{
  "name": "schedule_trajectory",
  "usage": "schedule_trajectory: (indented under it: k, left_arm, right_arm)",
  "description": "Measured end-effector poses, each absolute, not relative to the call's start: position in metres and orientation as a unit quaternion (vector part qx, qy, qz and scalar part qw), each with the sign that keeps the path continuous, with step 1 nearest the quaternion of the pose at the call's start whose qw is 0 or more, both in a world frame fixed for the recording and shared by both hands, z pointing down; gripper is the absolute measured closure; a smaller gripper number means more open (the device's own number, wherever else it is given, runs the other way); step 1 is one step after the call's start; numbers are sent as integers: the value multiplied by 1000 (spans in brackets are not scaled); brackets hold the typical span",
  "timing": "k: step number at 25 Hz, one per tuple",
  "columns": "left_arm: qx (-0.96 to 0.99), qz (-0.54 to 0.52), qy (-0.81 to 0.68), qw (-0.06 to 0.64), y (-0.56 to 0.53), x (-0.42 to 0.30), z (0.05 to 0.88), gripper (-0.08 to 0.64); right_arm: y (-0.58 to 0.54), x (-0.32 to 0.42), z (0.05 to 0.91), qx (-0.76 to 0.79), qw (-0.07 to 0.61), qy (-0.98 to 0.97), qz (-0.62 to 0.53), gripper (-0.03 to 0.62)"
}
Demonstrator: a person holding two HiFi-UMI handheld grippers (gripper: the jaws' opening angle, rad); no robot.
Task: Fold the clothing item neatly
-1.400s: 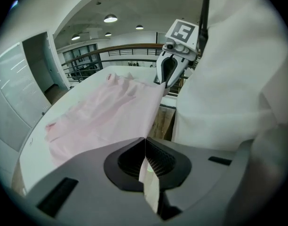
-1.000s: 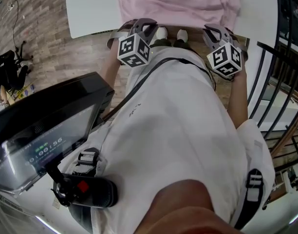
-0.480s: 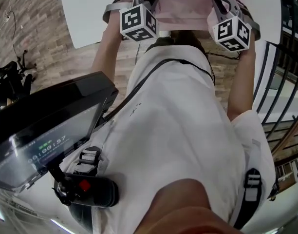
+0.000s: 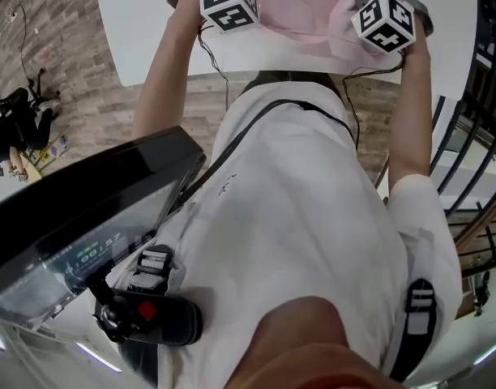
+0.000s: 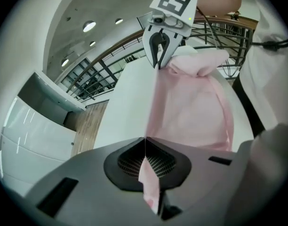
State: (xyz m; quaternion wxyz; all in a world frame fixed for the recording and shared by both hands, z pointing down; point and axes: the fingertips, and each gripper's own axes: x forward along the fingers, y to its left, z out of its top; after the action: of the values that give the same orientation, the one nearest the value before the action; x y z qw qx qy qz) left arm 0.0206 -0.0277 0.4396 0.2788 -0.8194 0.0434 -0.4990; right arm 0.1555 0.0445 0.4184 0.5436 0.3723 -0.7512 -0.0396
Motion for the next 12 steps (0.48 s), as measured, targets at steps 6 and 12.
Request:
schedule_trajectory:
  k: [6,12]
  left_arm:
    - [-792,-526,92,296,-42,11,491,523]
    - [-831,-437,188,288,-28,4,421,399]
  right_arm:
    - [35,145,460,366,550,-750,-18,555]
    - [65,155,392,471,445,-761,-3,402]
